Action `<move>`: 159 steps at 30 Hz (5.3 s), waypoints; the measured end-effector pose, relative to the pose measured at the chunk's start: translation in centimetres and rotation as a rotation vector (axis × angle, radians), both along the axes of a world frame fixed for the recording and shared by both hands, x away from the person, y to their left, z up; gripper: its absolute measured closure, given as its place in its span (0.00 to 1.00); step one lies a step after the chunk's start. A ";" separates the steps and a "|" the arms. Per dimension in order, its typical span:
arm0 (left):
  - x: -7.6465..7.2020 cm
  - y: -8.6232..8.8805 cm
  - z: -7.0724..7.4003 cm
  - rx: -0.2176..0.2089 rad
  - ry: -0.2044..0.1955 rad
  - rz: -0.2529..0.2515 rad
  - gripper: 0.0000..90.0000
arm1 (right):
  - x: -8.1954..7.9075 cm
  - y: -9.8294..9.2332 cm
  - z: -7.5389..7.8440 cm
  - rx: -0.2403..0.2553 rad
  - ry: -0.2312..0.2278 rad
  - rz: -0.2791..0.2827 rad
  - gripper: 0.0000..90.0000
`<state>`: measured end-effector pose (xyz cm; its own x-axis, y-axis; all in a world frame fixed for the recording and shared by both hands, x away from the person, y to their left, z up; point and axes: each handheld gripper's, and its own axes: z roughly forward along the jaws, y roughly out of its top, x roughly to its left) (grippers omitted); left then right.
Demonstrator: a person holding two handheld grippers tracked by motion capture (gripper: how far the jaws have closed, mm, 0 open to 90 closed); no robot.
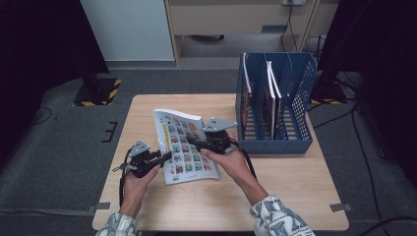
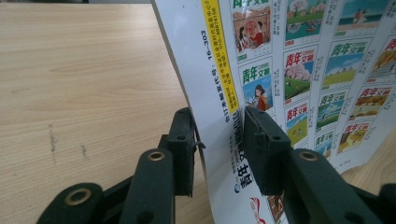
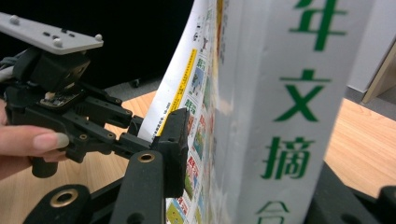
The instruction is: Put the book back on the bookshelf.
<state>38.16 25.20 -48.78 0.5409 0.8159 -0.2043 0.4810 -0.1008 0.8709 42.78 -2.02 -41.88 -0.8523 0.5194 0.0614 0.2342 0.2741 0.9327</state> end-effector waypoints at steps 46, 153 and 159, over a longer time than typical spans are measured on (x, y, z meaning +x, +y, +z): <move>-0.6 -0.1 0.9 0.009 -0.083 0.006 0.75 | 0.6 0.0 0.8 0.126 -0.008 -0.001 0.76; 1.0 -0.7 -4.9 0.339 0.177 0.134 0.02 | -0.8 -8.0 4.6 0.166 -0.081 -0.177 0.82; 1.0 -0.7 -4.9 0.340 0.177 0.133 0.01 | -1.1 -8.8 4.3 0.172 -0.084 -0.179 0.82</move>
<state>39.17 24.51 -53.69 0.4068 0.9135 0.0090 0.6488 -0.2958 0.7011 41.69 -10.82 -37.54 -0.7534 0.6508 0.0941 0.1841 0.0714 0.9803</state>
